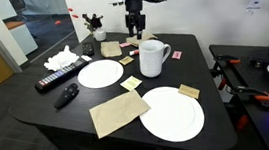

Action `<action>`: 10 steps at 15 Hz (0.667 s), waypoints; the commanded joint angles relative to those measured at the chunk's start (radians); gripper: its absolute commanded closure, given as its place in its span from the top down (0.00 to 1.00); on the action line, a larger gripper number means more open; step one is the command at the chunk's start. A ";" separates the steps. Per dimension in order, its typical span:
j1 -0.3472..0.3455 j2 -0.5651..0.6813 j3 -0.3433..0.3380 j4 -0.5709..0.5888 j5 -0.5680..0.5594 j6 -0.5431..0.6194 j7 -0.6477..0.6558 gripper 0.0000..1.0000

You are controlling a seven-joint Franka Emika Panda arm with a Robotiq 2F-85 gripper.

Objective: Remove the marker from the mug cup and place it on the table

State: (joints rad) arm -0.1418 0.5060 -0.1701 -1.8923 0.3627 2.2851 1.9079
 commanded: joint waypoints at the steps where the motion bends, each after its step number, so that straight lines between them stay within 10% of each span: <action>1: 0.006 -0.070 -0.014 -0.029 -0.009 -0.008 0.020 1.00; 10: 0.009 -0.350 -0.017 -0.173 -0.030 0.014 -0.007 1.00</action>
State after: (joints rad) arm -0.1409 0.2863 -0.1820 -1.9697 0.3544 2.2863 1.9061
